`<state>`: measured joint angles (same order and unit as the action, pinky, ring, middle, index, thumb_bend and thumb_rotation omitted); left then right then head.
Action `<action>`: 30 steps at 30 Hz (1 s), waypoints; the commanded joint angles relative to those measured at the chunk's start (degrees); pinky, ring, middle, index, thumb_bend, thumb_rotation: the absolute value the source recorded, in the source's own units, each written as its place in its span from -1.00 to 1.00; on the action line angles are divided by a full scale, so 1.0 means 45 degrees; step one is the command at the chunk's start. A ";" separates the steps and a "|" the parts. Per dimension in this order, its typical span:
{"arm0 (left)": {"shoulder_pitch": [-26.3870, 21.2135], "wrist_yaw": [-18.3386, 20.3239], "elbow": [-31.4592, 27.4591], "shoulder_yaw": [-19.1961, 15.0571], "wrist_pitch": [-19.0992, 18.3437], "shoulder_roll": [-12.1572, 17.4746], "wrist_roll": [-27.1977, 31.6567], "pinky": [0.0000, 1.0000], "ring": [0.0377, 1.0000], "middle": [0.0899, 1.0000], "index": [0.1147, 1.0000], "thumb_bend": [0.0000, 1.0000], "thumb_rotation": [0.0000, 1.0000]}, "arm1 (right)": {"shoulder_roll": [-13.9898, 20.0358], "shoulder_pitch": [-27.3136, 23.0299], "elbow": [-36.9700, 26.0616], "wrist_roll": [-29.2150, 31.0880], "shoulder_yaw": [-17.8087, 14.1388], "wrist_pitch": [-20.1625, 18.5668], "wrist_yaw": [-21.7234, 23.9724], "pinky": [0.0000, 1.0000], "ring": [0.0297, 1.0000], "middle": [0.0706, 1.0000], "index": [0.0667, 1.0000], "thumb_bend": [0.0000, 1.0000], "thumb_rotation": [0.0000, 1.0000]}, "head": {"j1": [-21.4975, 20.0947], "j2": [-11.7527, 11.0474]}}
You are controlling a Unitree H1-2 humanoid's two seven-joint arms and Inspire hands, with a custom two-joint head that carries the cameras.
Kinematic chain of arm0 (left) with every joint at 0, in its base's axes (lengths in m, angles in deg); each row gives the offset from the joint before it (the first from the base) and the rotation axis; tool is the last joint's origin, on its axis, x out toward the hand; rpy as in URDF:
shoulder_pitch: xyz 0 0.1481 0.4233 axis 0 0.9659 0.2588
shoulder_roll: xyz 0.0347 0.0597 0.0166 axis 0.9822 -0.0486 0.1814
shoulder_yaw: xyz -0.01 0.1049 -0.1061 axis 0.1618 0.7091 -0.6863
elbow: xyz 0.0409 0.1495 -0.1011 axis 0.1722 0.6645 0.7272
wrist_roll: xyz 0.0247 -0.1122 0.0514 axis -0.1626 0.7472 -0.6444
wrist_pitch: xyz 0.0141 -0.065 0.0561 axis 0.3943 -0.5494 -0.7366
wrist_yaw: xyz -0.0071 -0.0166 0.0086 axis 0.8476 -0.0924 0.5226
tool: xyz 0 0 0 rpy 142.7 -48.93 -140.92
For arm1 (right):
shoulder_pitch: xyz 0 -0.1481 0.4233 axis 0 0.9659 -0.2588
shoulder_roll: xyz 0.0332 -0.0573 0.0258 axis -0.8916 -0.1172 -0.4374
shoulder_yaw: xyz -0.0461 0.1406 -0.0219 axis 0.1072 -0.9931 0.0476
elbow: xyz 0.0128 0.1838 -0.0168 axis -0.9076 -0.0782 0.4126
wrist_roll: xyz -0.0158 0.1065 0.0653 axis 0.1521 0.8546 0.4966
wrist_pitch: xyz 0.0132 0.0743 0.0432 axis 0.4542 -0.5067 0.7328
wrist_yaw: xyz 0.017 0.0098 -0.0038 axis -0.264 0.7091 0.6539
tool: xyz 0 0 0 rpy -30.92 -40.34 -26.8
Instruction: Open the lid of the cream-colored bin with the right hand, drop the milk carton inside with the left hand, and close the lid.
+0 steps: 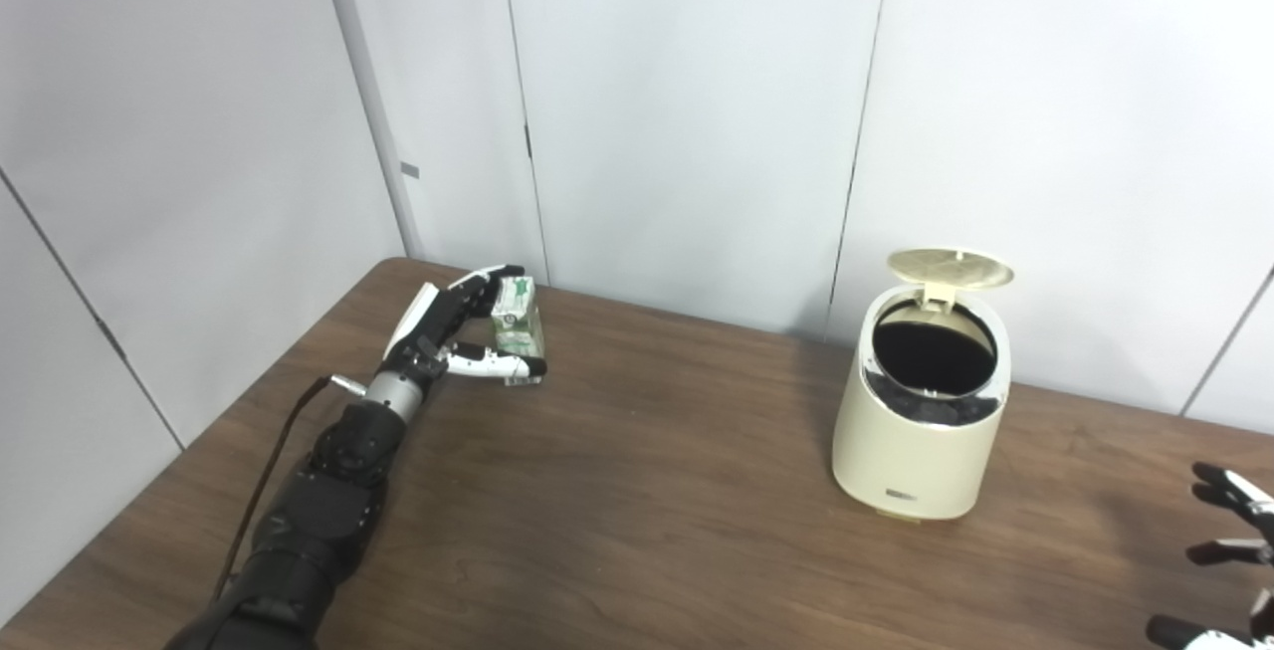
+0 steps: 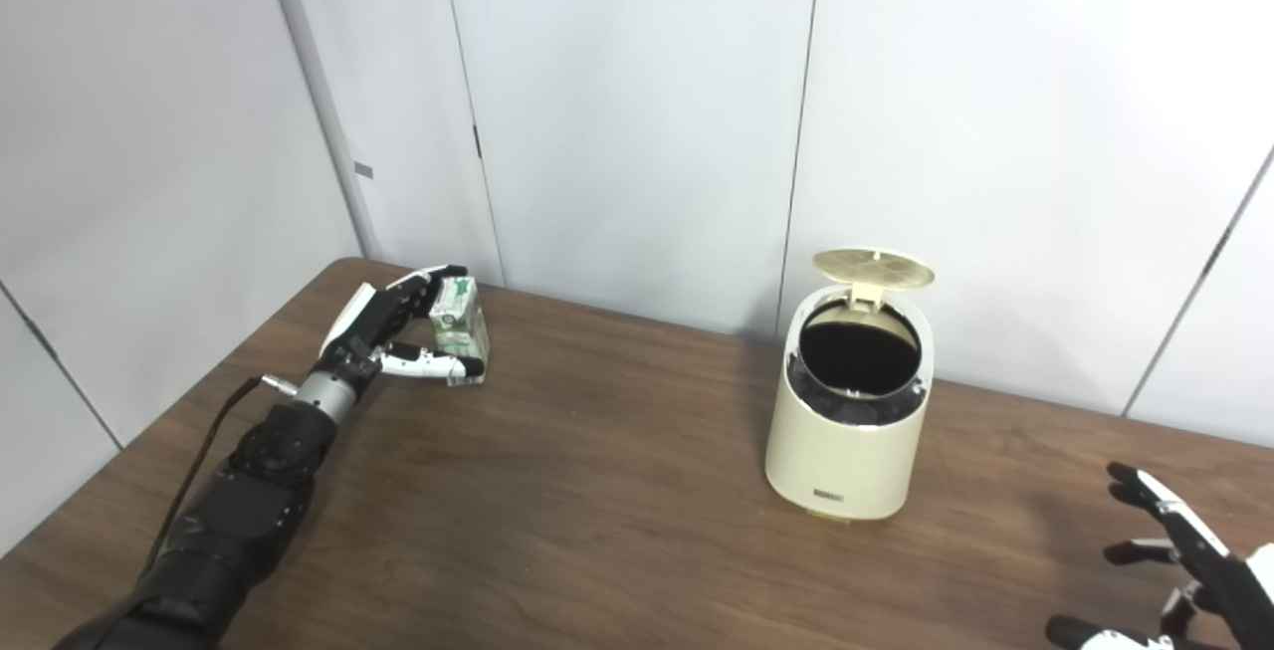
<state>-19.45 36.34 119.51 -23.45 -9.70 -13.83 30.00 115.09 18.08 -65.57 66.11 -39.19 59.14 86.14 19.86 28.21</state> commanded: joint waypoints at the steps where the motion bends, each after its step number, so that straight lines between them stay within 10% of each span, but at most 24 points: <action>1: -0.0669 -0.0236 0.0041 0.0001 0.0693 0.0245 0.0096 0.66 0.68 0.64 0.66 0.98 -0.81 | 0.0326 -0.0260 -0.0476 -0.0004 -0.0202 0.0003 -0.0033 -0.54 0.39 0.78 0.86 0.86 0.20 | 0.0003 0.0012; 30: -0.0537 -0.0223 -0.0127 -0.0243 0.0736 0.0443 0.0497 0.43 0.52 0.53 0.50 0.47 -1.00 | 0.0271 -0.0155 -0.0581 0.0087 -0.0193 -0.0170 0.0207 -0.33 0.49 0.79 0.86 0.76 0.09 | 0.0135 0.0286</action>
<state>-19.65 36.62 120.65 -23.98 -8.29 -13.71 31.82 115.15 18.65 -66.10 66.21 -39.49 58.16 87.23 20.39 29.44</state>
